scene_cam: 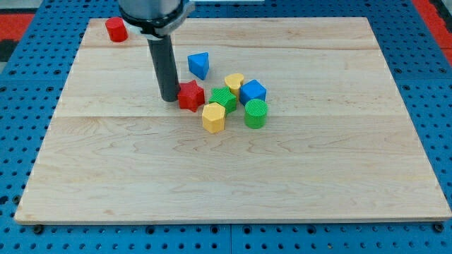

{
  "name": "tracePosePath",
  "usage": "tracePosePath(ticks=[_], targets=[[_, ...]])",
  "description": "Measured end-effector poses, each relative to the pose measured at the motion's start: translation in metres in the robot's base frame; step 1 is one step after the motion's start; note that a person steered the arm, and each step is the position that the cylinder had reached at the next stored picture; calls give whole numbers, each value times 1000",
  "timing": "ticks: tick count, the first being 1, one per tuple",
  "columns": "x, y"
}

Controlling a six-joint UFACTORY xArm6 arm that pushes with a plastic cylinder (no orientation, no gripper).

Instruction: Move the blue triangle into the yellow heart

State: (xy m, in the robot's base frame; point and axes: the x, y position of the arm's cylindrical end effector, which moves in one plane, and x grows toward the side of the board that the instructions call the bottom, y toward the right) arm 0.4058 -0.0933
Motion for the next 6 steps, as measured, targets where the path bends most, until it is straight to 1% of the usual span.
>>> tracePosePath(ticks=[1, 2, 3, 4, 5, 6], targets=[[-41, -26], [-86, -10], [-108, -45], [-118, -29], [-118, 9], [-86, 31]])
